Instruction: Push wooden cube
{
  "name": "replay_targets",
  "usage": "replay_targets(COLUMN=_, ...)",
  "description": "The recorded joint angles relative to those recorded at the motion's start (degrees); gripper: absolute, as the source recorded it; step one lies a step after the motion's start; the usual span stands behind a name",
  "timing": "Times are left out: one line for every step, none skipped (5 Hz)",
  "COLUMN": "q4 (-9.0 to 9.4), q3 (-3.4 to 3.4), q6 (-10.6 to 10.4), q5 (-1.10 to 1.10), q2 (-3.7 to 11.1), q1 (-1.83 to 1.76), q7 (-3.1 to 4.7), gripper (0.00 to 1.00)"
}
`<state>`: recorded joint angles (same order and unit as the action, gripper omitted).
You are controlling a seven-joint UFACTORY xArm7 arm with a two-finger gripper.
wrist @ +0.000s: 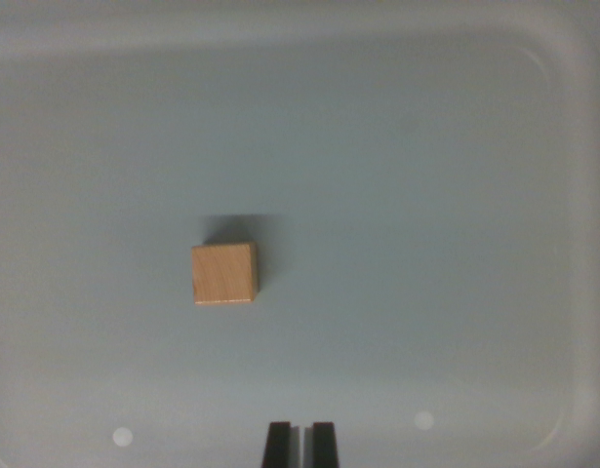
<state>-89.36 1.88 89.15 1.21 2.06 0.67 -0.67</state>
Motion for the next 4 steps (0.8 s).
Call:
replay_targets(q4=0.0, q3=0.0, q6=0.0, q5=0.0, q2=0.0, q1=0.0, q7=0.0, gripper=0.0)
replay_targets(q4=1.04, q3=-0.11, q6=-1.22, q5=-0.05, q2=0.19, q1=-0.09, q7=-0.1, gripper=0.0)
replay_targets(q4=1.04, q3=-0.11, q6=-1.22, q5=-0.05, q2=0.19, q1=-0.09, q7=-0.1, gripper=0.0)
replay_targets(q4=2.34, q3=-0.25, q6=-2.74, q5=-0.11, q2=0.44, q1=-0.2, q7=-0.23, gripper=0.0)
